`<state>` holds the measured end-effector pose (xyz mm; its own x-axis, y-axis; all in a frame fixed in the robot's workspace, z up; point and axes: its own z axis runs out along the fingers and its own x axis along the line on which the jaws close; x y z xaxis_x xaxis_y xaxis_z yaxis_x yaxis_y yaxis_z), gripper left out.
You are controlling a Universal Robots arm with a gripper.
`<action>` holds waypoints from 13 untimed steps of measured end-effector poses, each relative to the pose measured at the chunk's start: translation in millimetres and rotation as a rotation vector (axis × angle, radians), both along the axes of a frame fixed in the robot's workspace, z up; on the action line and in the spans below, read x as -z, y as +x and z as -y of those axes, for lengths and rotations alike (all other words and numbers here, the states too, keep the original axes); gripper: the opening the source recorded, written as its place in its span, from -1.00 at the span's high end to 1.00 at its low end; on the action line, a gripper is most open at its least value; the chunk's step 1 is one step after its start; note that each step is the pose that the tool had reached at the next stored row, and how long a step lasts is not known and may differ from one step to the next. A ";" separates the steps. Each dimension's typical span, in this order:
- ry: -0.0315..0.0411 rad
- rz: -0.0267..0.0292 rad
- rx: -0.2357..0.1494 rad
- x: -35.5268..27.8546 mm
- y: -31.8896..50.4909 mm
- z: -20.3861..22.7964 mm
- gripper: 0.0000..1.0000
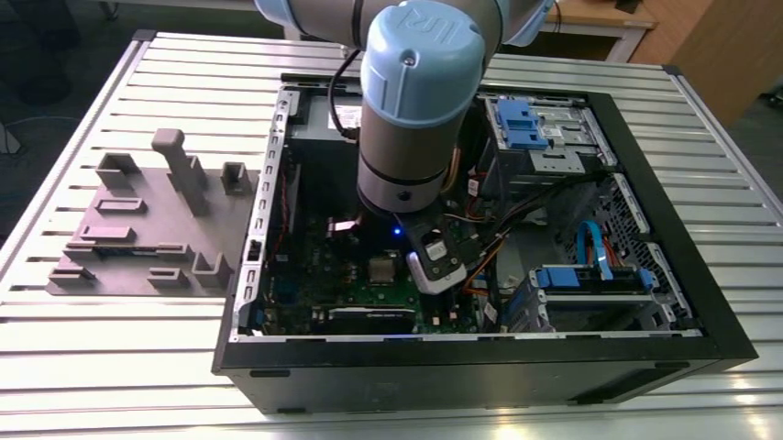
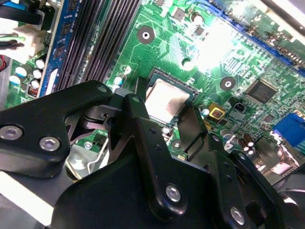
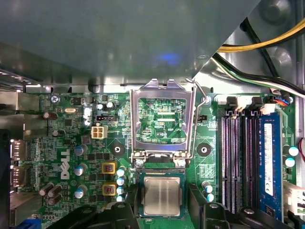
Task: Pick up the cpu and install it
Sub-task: 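Place the cpu into insertion slot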
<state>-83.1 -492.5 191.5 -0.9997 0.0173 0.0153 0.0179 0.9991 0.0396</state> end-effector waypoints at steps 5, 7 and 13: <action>-0.0001 0.0000 0.000 0.0 0.2 0.0 -0.07; 0.0000 0.0000 0.000 0.0 0.3 0.0 -0.07; 0.0000 0.0000 0.000 0.0 0.4 0.0 0.11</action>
